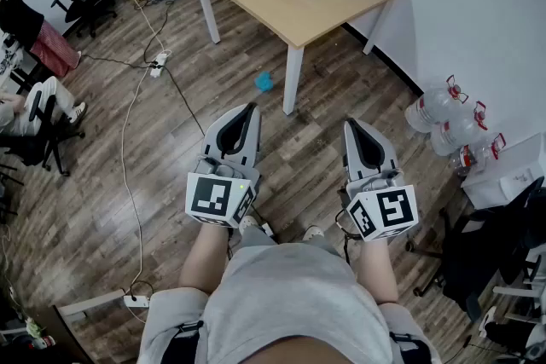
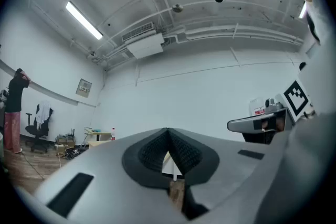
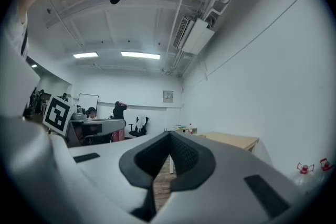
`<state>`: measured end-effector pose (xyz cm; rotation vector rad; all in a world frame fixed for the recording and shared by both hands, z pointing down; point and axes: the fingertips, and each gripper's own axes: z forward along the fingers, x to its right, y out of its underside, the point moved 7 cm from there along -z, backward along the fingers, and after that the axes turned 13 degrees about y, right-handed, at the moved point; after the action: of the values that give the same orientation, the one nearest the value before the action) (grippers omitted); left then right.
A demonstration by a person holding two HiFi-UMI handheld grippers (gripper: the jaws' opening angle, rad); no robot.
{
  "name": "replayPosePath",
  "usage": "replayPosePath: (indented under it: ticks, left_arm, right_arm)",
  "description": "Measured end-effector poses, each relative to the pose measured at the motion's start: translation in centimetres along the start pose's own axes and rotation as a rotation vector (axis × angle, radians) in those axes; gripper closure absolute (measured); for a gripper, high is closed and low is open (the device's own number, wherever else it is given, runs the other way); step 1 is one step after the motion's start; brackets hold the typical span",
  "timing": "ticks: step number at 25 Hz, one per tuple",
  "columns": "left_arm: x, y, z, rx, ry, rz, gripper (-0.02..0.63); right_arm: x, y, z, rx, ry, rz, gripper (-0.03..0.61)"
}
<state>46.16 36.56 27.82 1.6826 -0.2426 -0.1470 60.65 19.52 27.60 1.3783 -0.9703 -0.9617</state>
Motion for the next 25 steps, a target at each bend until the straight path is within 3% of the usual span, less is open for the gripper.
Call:
replayPosePath:
  ticks: [25]
  left_arm:
    - [-10.8, 1.3, -3.0, -0.004, 0.055, -0.001, 0.598]
  right_arm:
    - [-8.8, 2.0, 7.1, -0.008, 0.057, 0.03, 0.568]
